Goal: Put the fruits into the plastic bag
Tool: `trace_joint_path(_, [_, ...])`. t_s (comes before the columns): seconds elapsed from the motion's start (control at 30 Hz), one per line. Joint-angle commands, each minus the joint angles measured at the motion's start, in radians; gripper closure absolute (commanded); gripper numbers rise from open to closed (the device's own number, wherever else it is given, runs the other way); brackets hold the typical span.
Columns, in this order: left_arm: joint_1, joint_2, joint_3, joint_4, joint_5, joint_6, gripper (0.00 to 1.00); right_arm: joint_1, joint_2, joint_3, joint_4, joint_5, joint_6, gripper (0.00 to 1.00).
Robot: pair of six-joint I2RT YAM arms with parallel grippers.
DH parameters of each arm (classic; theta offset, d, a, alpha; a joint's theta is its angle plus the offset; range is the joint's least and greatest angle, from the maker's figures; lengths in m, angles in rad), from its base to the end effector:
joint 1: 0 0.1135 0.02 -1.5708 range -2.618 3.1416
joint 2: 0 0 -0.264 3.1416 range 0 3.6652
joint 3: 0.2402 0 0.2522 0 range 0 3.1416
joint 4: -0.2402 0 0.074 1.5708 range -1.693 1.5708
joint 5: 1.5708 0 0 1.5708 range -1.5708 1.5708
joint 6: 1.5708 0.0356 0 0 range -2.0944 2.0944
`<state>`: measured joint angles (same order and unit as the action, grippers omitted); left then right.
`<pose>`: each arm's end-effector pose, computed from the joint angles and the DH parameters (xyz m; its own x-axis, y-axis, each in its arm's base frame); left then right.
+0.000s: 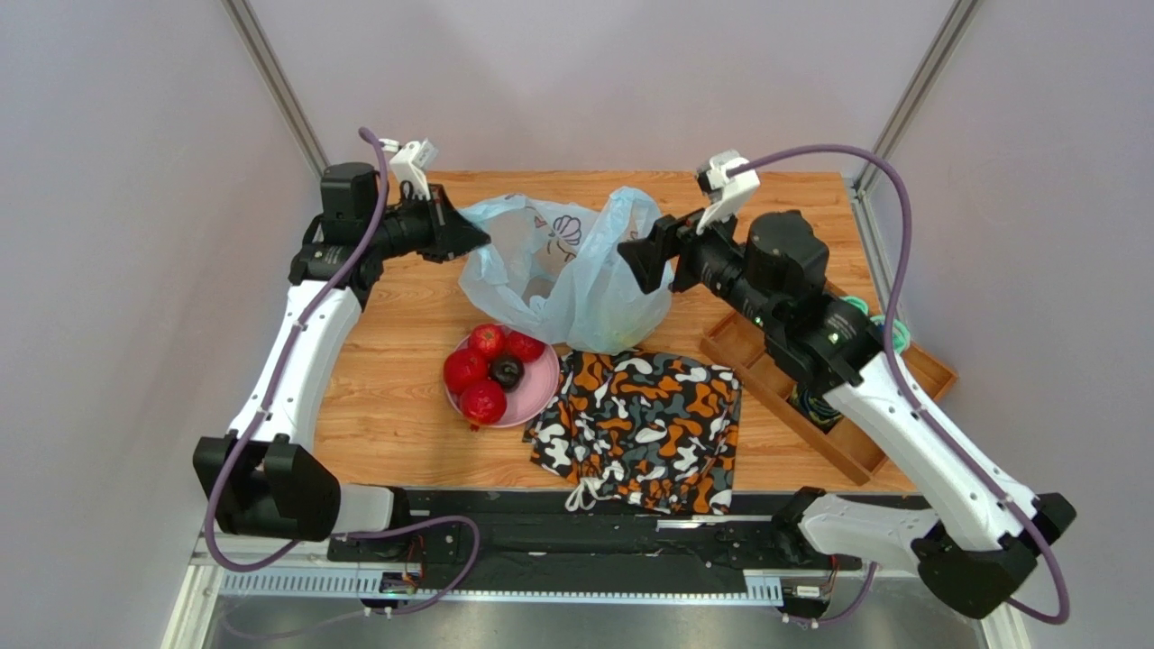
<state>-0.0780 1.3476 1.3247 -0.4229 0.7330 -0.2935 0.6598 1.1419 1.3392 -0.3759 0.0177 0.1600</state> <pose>0.2957 -0.0470 0.3820 -0.6024 -0.1686 -0.7802 0.5072 0.6739 -0.5372 0.1952 0.1506 0.4410 -0.2340 0.0201 -0.9720 -0.5691 0.8078 0.1537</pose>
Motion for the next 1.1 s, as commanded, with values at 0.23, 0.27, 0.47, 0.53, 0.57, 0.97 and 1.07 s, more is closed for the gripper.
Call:
trace_joint_path(0.23, [0.004,-0.079,-0.021,0.013,-0.029,0.022,1.00,0.451,0.301,0.076,0.111,0.073,0.019,0.28])
trace_joint_path(0.27, [0.004,-0.080,-0.019,0.009,-0.035,0.024,1.00,0.472,0.376,0.095,0.101,0.062,0.027,0.28])
trace_joint_path(0.47, [0.004,-0.093,-0.019,-0.001,-0.056,0.036,1.00,0.552,0.590,0.172,0.063,0.057,0.095,0.25])
trace_joint_path(0.53, [0.004,-0.097,-0.019,-0.004,-0.057,0.039,1.00,0.552,0.654,0.195,0.020,0.077,0.102,0.25])
trace_joint_path(0.57, [0.004,-0.096,-0.019,-0.004,-0.060,0.039,1.00,0.552,0.673,0.205,0.003,0.088,0.101,0.24])
trace_joint_path(0.97, [0.004,-0.094,-0.021,-0.008,-0.063,0.040,1.00,0.554,0.823,0.296,-0.072,0.151,0.081,0.21])
trace_joint_path(1.07, [0.004,-0.093,-0.021,-0.008,-0.064,0.042,1.00,0.552,0.855,0.328,-0.083,0.156,0.073,0.19])
